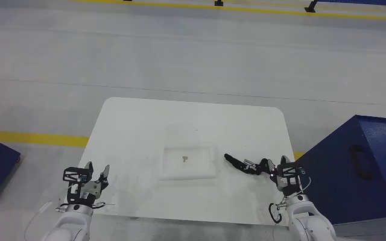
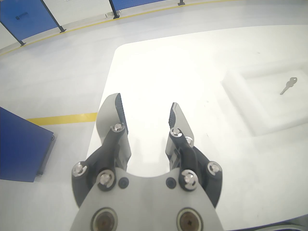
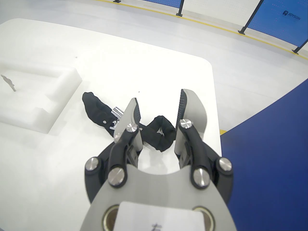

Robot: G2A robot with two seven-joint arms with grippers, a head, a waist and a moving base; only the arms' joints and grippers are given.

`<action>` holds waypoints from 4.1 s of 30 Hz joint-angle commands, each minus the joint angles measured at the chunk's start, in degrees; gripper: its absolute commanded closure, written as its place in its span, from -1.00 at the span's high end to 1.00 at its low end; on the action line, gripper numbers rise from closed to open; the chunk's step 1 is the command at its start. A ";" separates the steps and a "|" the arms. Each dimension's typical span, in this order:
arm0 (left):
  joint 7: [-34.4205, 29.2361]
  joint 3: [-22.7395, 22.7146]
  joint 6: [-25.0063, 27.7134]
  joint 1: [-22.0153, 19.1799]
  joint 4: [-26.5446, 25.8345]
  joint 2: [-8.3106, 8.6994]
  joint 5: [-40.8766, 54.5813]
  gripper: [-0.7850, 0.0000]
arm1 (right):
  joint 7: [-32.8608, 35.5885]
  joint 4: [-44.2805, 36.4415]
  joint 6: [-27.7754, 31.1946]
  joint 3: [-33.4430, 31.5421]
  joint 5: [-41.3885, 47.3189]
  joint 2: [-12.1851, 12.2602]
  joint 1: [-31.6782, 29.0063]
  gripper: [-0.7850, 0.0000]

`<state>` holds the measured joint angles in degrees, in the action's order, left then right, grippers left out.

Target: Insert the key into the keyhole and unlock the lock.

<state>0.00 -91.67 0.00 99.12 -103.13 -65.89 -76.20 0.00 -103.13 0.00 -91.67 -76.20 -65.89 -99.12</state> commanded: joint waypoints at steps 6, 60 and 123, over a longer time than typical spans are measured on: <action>0.01 0.16 0.49 -0.35 -0.53 0.03 -0.89 1.00 | 0.00 0.00 0.00 0.00 0.00 0.00 0.00 1.00; -57.79 45.84 46.50 -67.97 29.74 -8.59 38.13 1.00 | 0.00 0.00 0.00 0.00 0.00 0.00 0.00 1.00; -55.37 81.72 46.07 -88.80 85.77 -33.59 39.30 -0.24 | 0.00 0.00 0.00 0.00 0.00 0.00 0.00 1.00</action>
<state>-55.39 -9.92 46.05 10.30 -17.56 -99.30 -36.82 0.00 -103.13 0.00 -91.67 -76.20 -65.89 -99.12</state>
